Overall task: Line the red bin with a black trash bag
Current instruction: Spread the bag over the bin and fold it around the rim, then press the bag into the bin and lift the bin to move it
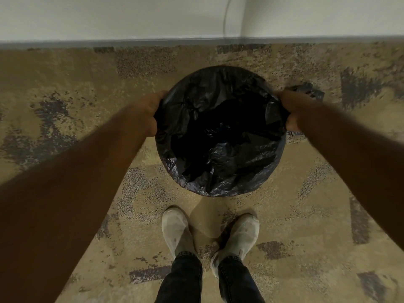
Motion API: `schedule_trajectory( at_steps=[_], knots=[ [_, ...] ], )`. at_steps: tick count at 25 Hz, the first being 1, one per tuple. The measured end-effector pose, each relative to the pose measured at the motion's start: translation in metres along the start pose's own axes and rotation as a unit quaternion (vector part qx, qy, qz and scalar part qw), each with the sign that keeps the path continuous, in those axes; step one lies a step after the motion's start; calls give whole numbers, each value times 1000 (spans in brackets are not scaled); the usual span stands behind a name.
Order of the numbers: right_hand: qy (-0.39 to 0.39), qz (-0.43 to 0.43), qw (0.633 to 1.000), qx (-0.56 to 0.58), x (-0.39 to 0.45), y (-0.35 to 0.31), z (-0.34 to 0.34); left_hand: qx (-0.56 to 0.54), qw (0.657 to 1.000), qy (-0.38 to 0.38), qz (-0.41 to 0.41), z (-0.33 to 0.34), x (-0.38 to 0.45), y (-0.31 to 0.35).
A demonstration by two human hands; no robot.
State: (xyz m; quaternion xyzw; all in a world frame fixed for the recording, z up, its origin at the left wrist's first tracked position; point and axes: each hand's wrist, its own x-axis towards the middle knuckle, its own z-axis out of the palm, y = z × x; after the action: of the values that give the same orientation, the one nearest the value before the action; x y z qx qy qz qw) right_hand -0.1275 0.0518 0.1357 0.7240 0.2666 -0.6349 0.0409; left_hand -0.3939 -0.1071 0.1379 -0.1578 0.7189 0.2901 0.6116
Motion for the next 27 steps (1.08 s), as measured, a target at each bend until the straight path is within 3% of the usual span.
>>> schedule_trajectory(
  at_steps=[5, 7, 11, 13, 16, 17, 18, 20, 22, 23, 24, 27],
  knots=[
    [-34, -83, 987, 135, 0, 46, -13, -19, 999, 35, 8, -8, 7, -12],
    [-12, -138, 978, 156, -6, 56, -12, -57, 997, 31, 31, -7, 10, -19],
    [98, -280, 955, -13, -19, 71, -8, -114, 985, 62, 109, -4, 6, -31],
    [184, -350, 910, -124, -29, 77, -5, -85, 972, 137, 169, -2, 3, -37],
    [265, -521, 768, -262, -56, 82, 17, -21, 946, 200, 254, 0, -3, -56],
    [248, -558, 731, -305, -62, 83, 28, 36, 920, 243, 306, 1, -6, -66],
    [222, -576, 705, -349, -64, 83, 40, 121, 870, 287, 382, 5, -11, -74],
    [174, -554, 674, -456, -59, 83, 62, 324, 702, 292, 563, 18, -21, -83],
    [144, -487, 631, -586, -42, 84, 80, 517, 518, 191, 654, 34, -17, -83],
    [136, -453, 598, -647, -32, 84, 85, 604, 449, 145, 643, 42, -14, -80],
    [136, -425, 560, -698, -22, 85, 88, 682, 407, 114, 597, 48, -11, -75],
    [184, -364, 463, -787, 1, 83, 80, 809, 324, 144, 468, 50, 1, -49]
  ],
)
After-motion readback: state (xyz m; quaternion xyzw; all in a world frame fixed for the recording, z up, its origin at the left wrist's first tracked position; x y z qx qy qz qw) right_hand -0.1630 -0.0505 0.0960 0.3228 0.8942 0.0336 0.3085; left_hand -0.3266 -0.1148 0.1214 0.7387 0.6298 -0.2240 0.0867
